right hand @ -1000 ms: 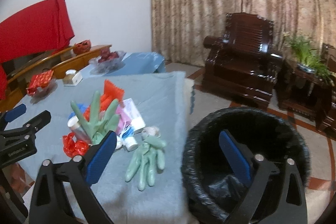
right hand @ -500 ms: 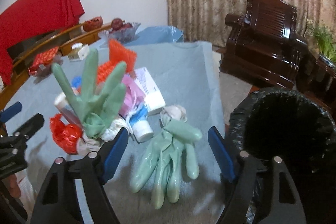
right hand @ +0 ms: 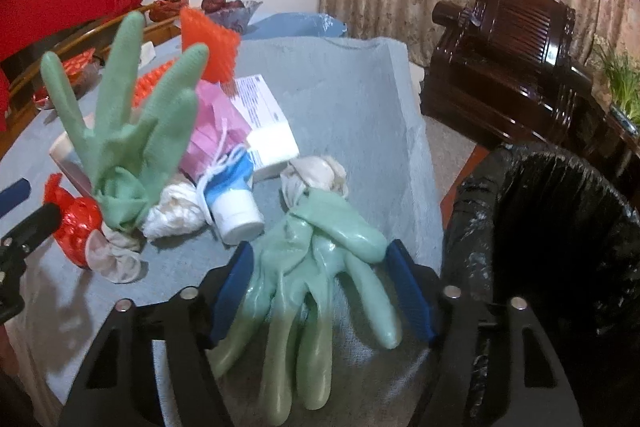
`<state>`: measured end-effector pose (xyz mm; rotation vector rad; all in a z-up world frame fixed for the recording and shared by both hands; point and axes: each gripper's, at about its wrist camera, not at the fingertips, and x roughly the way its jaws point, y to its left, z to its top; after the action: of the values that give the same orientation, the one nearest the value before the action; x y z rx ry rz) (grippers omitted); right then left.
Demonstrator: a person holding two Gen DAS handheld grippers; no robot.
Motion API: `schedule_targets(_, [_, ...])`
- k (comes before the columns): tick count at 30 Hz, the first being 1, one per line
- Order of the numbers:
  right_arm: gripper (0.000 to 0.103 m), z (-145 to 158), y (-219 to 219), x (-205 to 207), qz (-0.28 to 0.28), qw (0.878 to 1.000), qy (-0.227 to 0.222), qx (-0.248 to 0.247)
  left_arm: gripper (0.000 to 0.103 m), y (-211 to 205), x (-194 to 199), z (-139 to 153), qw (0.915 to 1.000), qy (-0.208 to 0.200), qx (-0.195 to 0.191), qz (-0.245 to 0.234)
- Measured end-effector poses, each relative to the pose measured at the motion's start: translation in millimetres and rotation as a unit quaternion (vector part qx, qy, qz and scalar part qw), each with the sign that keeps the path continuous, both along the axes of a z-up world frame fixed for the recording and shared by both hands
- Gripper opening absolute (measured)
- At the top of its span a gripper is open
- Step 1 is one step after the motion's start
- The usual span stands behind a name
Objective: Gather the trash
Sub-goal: 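Grasp the green glove with the right tool while the left tool grasps the red bag, then carry the glove and red bag over the bin and open both tools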
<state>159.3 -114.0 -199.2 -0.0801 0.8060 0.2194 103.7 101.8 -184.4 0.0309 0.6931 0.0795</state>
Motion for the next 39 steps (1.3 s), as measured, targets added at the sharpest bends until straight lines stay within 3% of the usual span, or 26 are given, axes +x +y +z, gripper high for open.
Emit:
schedule_targets(3, [0.050,-3,3,0,0.006,1.000,0.007,-0.003,0.077,1,4,-6,0.9999,0.010,-0.004,0.001])
schedule_targets(7, [0.031,-5,3,-2,0.021,1.000,0.011,0.011,0.047,2,7,-14,0.9990,0.027,-0.032,-0.016])
schedule_targets(9, [0.024,-3,1,-5,0.021,1.000,0.010,0.019,0.042,2,5,-14,0.9987,0.023,-0.041,-0.017])
schedule_targets(17, [0.019,24,-7,-20,0.019,0.999,-0.023,0.041,0.017,9,-3,5,0.9985,0.003,-0.053,-0.009])
schedule_targets(18, [0.019,28,-8,-22,0.018,0.999,-0.028,0.043,0.009,9,-4,9,0.9985,0.000,-0.055,-0.009])
schedule_targets(24, [0.019,50,-15,-36,0.016,0.997,-0.048,0.056,0.009,8,-17,29,0.9978,-0.029,-0.058,-0.018])
schedule_targets(33, [0.019,59,-24,-51,0.010,0.996,-0.056,0.067,0.008,4,-30,39,0.9969,-0.036,-0.063,-0.031])
schedule_targets(39, [0.019,81,-49,-63,-0.015,0.994,-0.084,0.074,0.008,-27,-37,67,0.9926,-0.064,-0.065,-0.081])
